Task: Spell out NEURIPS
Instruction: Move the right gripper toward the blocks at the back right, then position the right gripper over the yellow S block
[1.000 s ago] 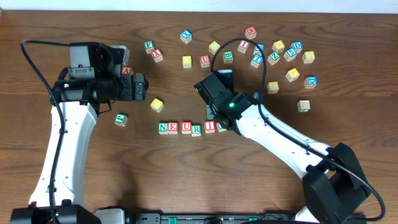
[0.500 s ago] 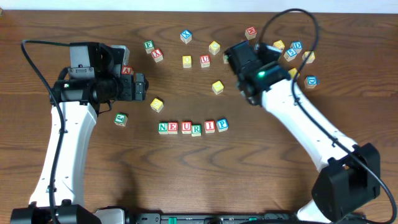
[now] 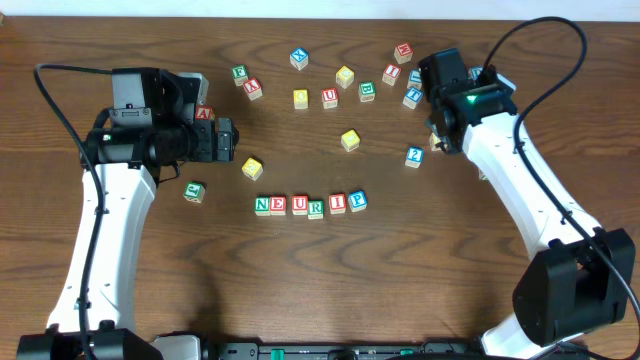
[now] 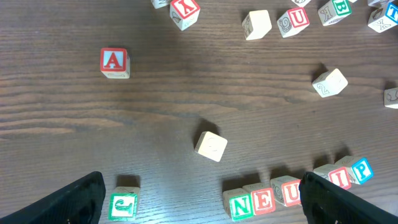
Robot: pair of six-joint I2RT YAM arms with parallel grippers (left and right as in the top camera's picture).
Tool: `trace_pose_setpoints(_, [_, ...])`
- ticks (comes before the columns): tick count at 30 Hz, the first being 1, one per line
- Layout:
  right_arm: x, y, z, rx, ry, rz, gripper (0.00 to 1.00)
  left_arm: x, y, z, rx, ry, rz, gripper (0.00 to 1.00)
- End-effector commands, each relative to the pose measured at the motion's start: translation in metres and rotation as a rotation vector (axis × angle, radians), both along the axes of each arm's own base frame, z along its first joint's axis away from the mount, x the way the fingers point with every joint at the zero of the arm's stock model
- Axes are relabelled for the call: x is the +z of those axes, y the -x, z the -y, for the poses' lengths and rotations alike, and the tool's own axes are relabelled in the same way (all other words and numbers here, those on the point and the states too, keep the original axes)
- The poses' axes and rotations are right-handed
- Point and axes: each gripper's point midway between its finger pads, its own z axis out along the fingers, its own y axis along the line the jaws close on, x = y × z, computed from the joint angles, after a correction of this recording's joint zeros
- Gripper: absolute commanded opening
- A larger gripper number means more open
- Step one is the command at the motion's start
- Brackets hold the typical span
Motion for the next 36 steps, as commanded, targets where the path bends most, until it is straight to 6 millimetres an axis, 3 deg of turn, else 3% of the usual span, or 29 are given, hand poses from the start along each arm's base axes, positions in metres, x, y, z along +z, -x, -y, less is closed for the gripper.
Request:
trace_pose_setpoints(1, [-0.003, -0.003, 0.006, -0.058, -0.016, 0.025, 0.45, 0.009, -0.004, 0.001, -0.022, 0.0, 0.027, 0.98])
trace_pose_setpoints(6, [-0.013, -0.011, -0.002, 0.003, -0.043, 0.036, 0.44, 0.009, -0.004, 0.001, -0.022, 0.0, 0.027, 0.98])
trace_pose_setpoints(10, [-0.036, -0.01, -0.017, 0.137, -0.076, -0.015, 0.44, 0.009, -0.004, 0.001, -0.022, 0.0, 0.027, 0.98])
trace_pose_setpoints(13, [-0.055, -0.004, -0.038, 0.353, -0.121, -0.099, 0.44, 0.009, -0.004, 0.001, -0.022, 0.0, 0.027, 0.98])
trace_pose_setpoints(20, [-0.058, -0.002, -0.068, 0.739, -0.123, -0.165, 0.48, 0.009, -0.004, 0.001, -0.022, 0.0, 0.027, 0.98])
trace_pose_setpoints(29, [-0.056, -0.005, -0.071, 0.919, -0.038, -0.182, 0.49, 0.009, -0.004, 0.001, -0.022, 0.0, 0.027, 0.98])
trace_pose_setpoints(36, [-0.058, -0.012, -0.046, 0.83, 0.036, -0.193, 0.48, 0.009, -0.004, 0.001, -0.022, 0.0, 0.027, 0.98])
